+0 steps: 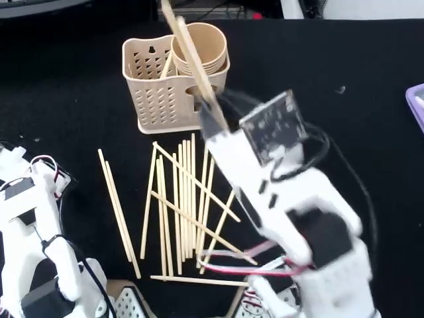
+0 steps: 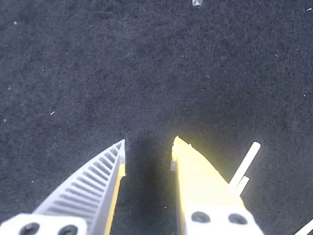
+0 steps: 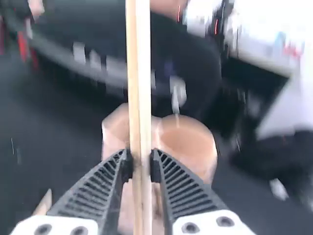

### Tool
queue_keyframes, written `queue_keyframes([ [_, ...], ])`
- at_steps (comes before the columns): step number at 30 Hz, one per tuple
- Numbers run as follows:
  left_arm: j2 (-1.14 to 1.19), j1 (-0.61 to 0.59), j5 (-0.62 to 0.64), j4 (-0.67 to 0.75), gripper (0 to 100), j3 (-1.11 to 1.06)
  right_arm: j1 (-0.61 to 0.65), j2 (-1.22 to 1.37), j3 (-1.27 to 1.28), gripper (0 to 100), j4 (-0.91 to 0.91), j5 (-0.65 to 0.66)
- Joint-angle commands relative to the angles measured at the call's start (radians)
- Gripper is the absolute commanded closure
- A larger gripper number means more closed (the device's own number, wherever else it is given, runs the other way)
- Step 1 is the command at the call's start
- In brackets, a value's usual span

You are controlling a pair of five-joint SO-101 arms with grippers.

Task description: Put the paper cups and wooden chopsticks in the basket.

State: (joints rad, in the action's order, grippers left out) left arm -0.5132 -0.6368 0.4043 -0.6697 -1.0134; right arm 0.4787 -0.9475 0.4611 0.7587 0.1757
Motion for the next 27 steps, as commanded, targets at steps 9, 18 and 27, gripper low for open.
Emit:
queue_keyframes([
  [9,-0.026,0.007,0.000,0.014,84,0.007,0.077,0.578,-0.199,98.7,-0.661,-0.023],
  [18,-0.026,0.007,0.000,0.012,84,0.007,0.068,0.966,-0.414,98.3,-0.658,-0.025],
  [27,-0.026,0.007,0.000,0.012,84,0.007,0.058,0.998,-0.432,87.2,-0.572,-0.025],
])
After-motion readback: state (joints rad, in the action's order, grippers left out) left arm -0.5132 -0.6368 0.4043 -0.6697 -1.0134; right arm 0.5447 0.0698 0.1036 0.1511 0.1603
